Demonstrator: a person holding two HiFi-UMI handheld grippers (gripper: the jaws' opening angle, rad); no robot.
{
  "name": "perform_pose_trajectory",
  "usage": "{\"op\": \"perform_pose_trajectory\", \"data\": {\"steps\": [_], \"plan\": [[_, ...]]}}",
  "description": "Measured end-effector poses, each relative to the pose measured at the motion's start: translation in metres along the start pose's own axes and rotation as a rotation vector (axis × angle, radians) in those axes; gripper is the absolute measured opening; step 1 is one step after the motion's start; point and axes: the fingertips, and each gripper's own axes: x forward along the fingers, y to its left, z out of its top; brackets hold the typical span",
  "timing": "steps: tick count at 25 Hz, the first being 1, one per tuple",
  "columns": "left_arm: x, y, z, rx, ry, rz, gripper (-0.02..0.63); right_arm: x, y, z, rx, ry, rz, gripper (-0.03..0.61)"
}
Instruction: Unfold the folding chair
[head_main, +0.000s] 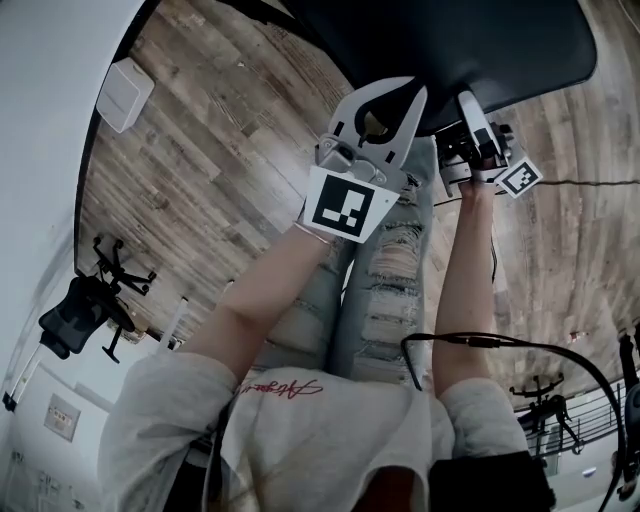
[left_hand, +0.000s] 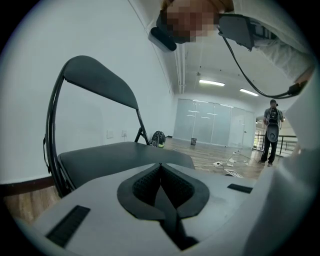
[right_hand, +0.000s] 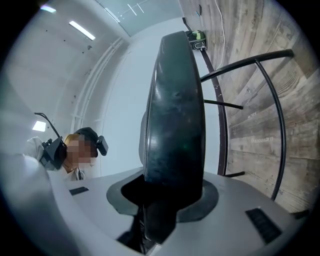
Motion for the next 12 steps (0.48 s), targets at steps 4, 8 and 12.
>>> {"op": "perform_pose_trajectory", "data": {"steps": [4,8,12], "plan": [[0.004,-0.005,0.004,0.083,-0.009,-0.008,0.015,0.005,0.009,0.003,-0.026,-0.128,0.082,0.180],[0.002,-0.006,0.004,0.055,-0.012,-0.019,0.016,0.005,0.013,0.007,-0.072,-0.204,0.094,0.221],[0.001,-0.006,0.004,0.061,-0.016,-0.016,0.017,0.012,0.005,0.004,-0.116,-0.177,0.067,0.216]]}}
